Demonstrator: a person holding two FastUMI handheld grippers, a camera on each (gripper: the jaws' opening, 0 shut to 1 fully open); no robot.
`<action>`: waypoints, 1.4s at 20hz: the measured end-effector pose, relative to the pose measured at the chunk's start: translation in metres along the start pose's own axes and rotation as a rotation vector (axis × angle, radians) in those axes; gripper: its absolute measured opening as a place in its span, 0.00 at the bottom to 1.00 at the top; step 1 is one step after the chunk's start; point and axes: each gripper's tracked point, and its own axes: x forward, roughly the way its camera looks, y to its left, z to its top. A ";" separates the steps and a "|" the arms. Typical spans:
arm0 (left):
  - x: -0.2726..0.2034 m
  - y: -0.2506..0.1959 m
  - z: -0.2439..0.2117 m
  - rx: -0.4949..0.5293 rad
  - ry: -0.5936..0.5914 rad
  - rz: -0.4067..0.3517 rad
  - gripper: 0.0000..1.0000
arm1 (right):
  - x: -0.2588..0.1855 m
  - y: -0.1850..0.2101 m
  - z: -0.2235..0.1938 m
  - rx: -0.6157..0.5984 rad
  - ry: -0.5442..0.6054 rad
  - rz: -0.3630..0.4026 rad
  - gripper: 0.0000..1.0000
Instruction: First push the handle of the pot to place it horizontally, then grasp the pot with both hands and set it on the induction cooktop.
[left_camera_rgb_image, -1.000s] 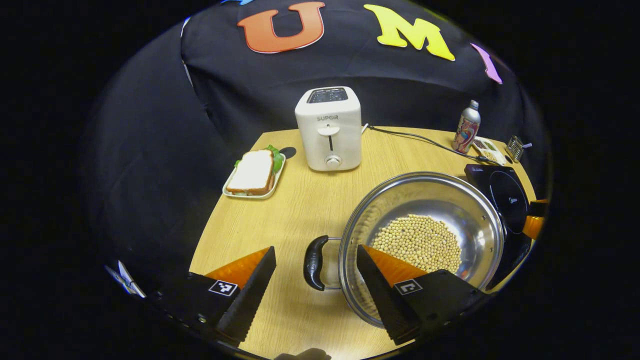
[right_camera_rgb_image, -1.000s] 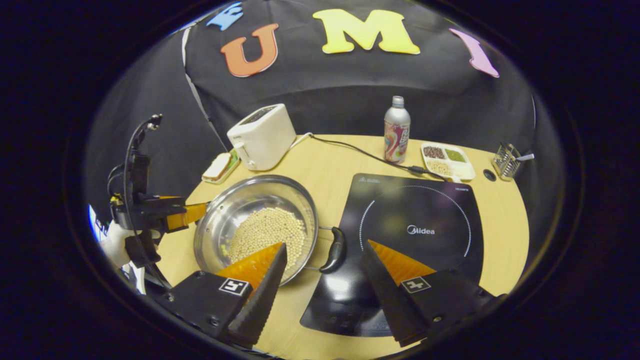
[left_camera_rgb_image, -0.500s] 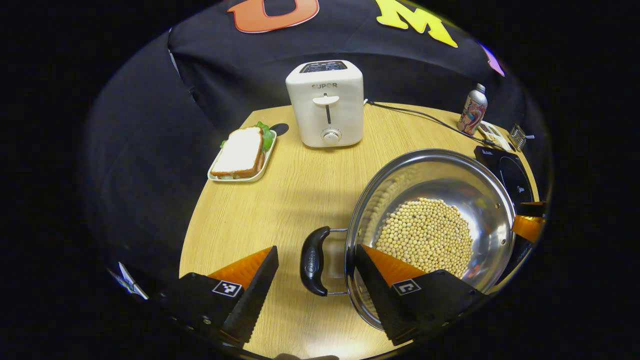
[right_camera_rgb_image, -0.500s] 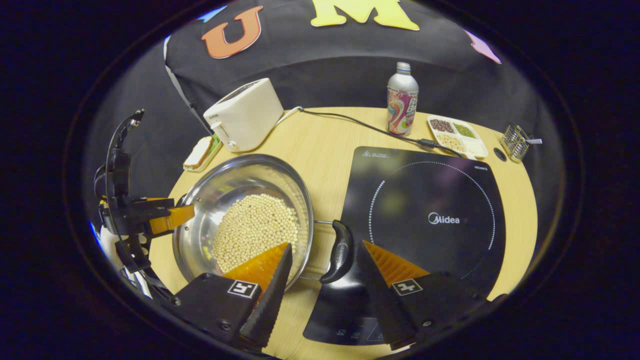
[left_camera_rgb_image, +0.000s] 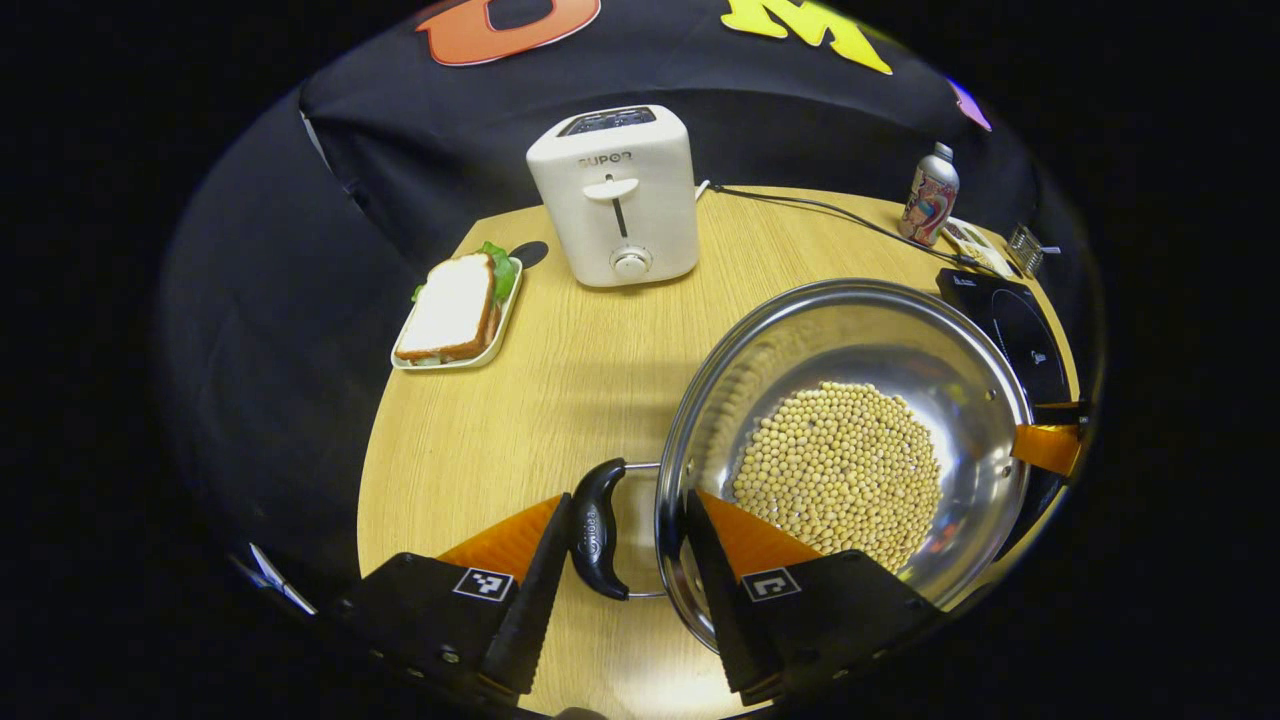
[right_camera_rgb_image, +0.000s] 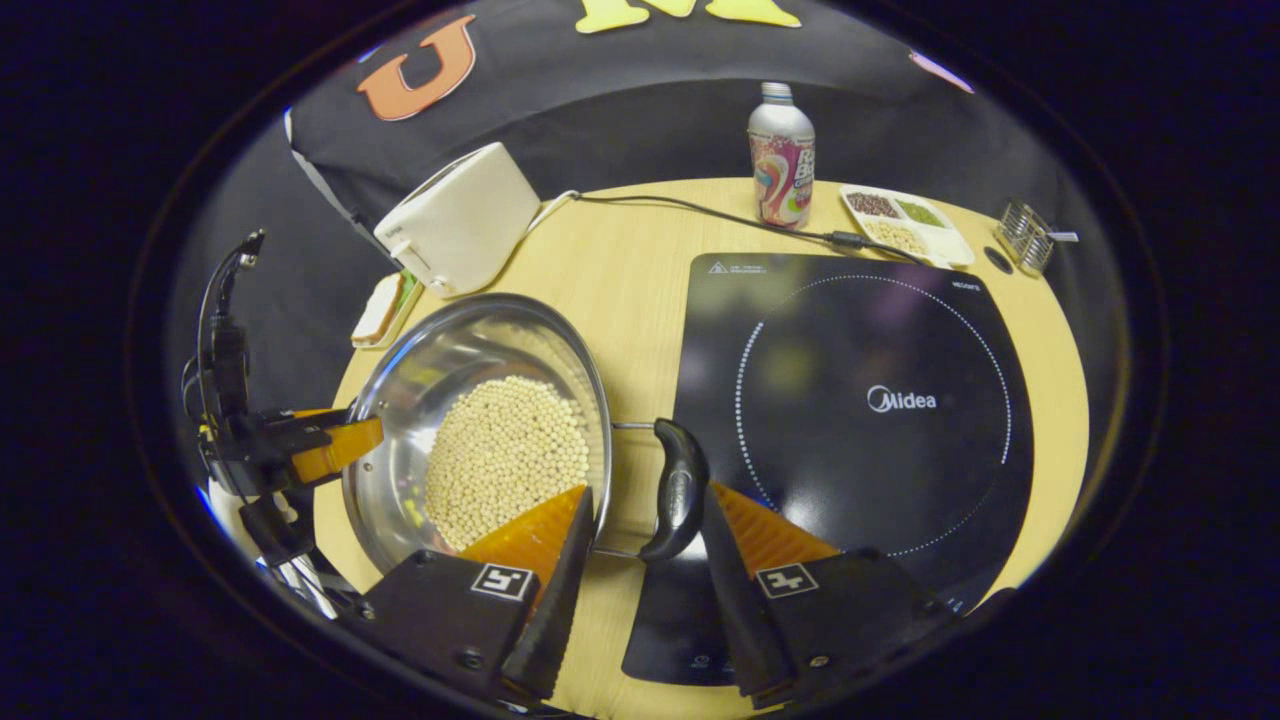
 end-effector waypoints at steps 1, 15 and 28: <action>-0.001 0.001 0.001 -0.006 0.004 -0.002 0.77 | 0.001 0.000 0.001 0.017 0.005 -0.001 0.66; -0.045 0.002 0.010 -0.043 -0.058 0.006 0.62 | -0.040 0.004 0.014 -0.031 -0.114 0.020 0.52; -0.104 -0.050 0.049 0.050 -0.230 -0.046 0.48 | -0.113 -0.045 0.006 0.022 -0.243 -0.027 0.52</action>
